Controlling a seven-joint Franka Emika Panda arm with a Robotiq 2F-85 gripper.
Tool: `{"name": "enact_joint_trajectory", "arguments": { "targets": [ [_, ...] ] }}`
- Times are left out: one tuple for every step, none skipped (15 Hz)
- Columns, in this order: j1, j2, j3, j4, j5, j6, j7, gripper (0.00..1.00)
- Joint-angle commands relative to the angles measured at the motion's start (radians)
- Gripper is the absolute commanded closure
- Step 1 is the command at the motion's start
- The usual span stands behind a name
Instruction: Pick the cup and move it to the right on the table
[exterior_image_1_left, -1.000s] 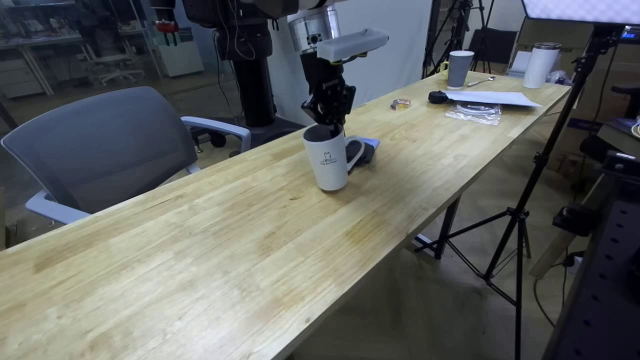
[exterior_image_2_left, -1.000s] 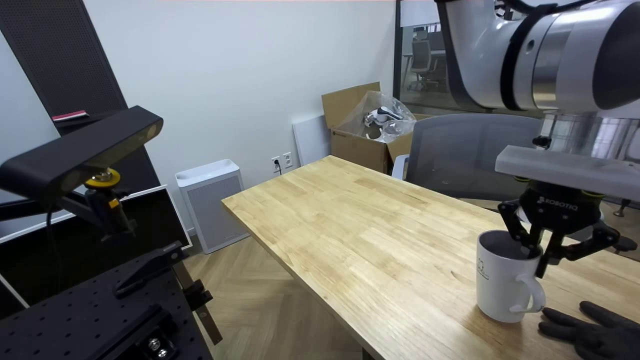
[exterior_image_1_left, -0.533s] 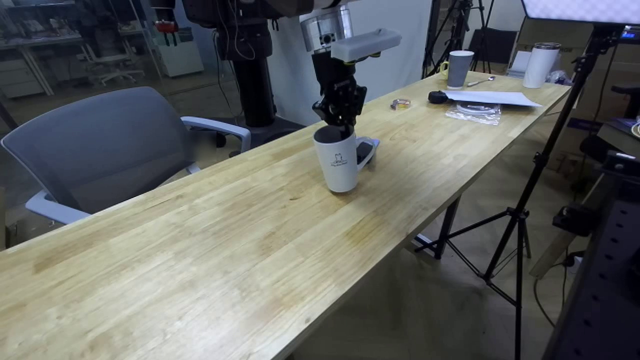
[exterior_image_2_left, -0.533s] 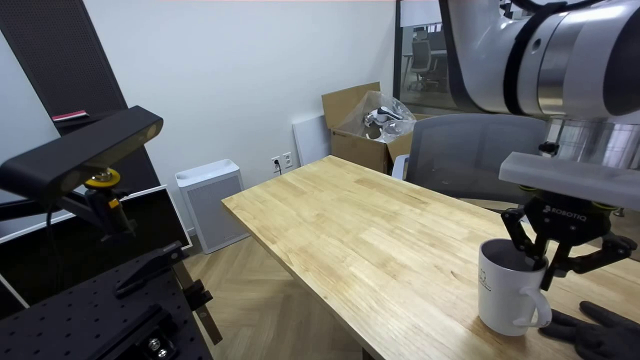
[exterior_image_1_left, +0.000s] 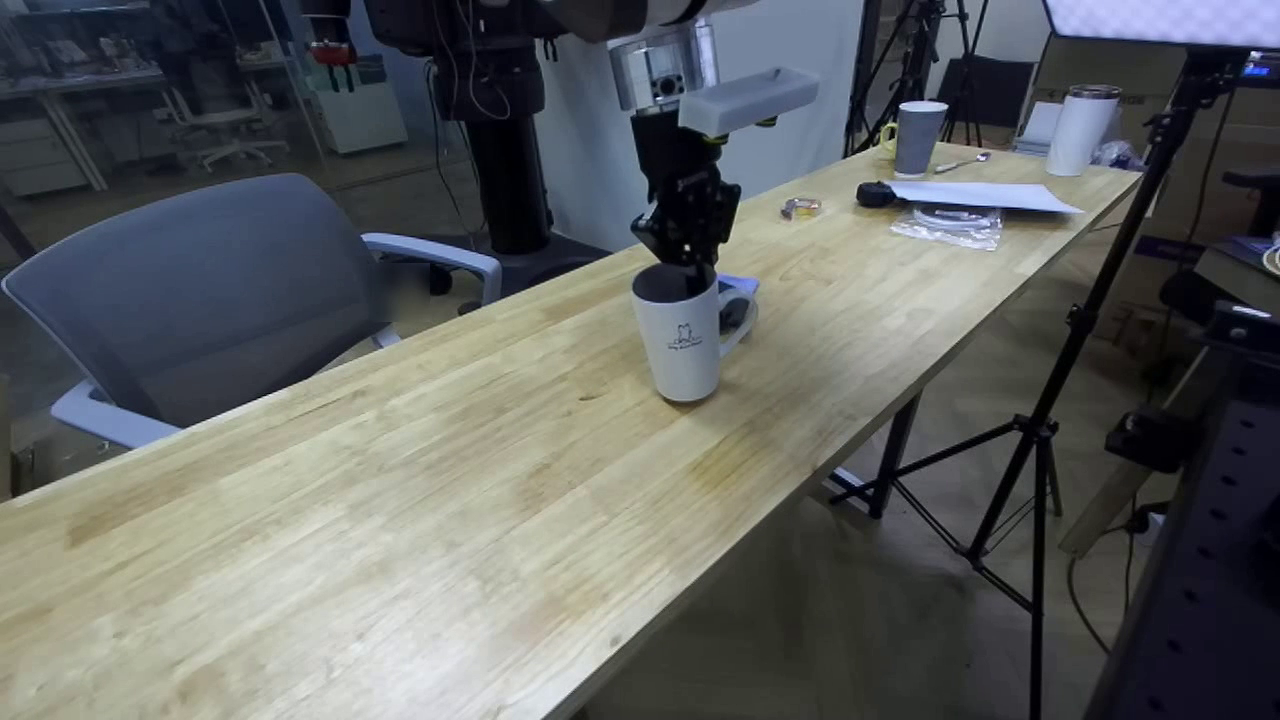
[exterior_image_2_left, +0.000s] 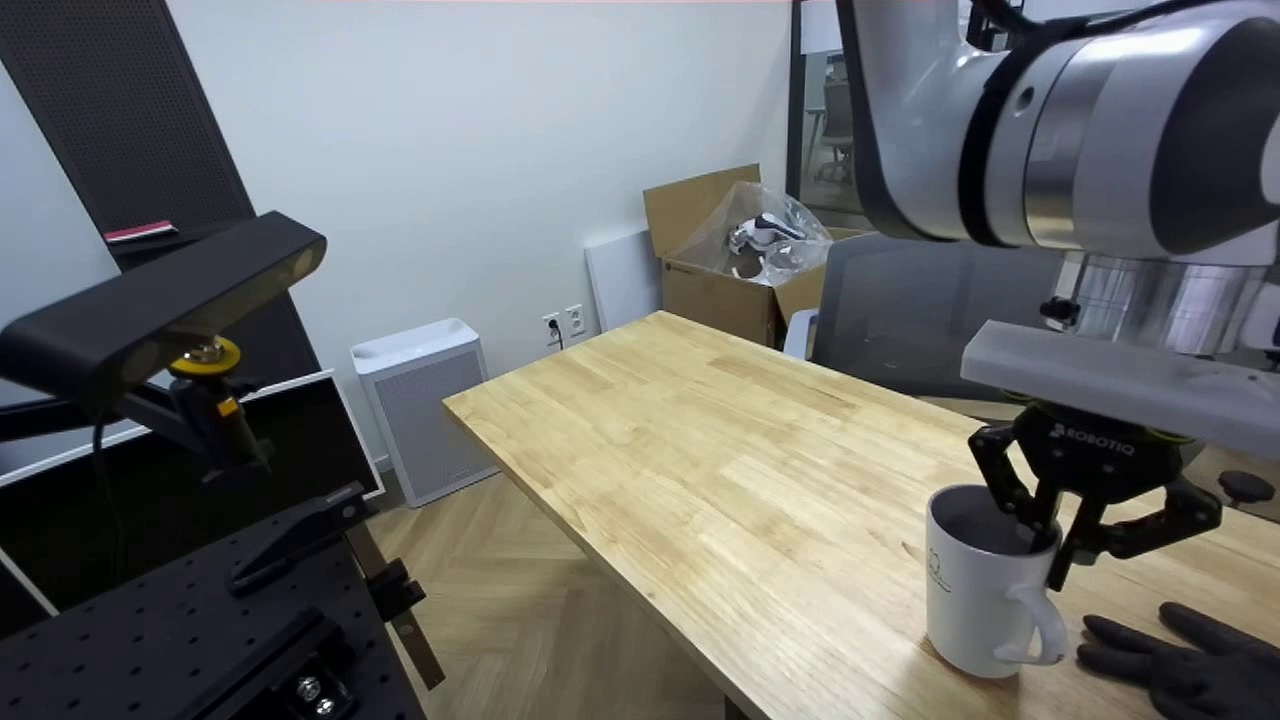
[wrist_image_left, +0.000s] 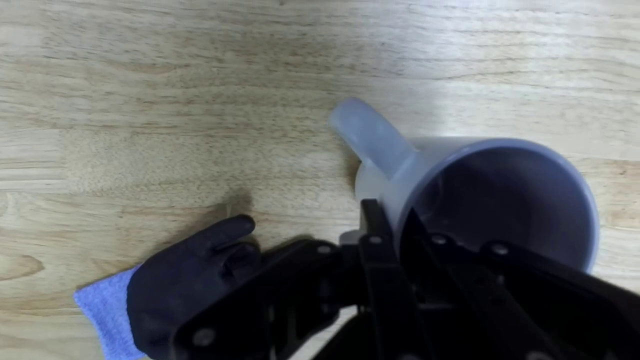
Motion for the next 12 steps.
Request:
{"name": "enact_joint_trajectory", "arguments": {
  "targets": [
    [-0.045, -0.055, 0.05, -0.047, 0.045, -0.003, -0.056, 0.97],
    [-0.059, -0.057, 0.066, -0.048, 0.065, -0.008, -0.078, 0.97],
    [-0.074, -0.059, 0.082, -0.048, 0.083, -0.013, -0.102, 0.97],
    [-0.089, -0.059, 0.096, -0.049, 0.101, -0.014, -0.127, 0.97],
    [-0.106, -0.058, 0.109, -0.046, 0.118, -0.023, -0.152, 0.97],
    [-0.12, -0.058, 0.116, -0.045, 0.132, -0.026, -0.173, 0.97],
    [-0.13, -0.057, 0.12, -0.045, 0.141, -0.028, -0.188, 0.97],
    [-0.138, -0.056, 0.121, -0.045, 0.145, -0.03, -0.2, 0.97],
    [-0.146, -0.054, 0.12, -0.046, 0.148, -0.032, -0.213, 0.97],
    [-0.149, -0.054, 0.114, -0.047, 0.143, -0.034, -0.218, 0.97],
    [-0.155, -0.053, 0.109, -0.048, 0.14, -0.038, -0.225, 0.97],
    [-0.16, -0.054, 0.103, -0.049, 0.136, -0.042, -0.228, 0.97]
  ]
}}
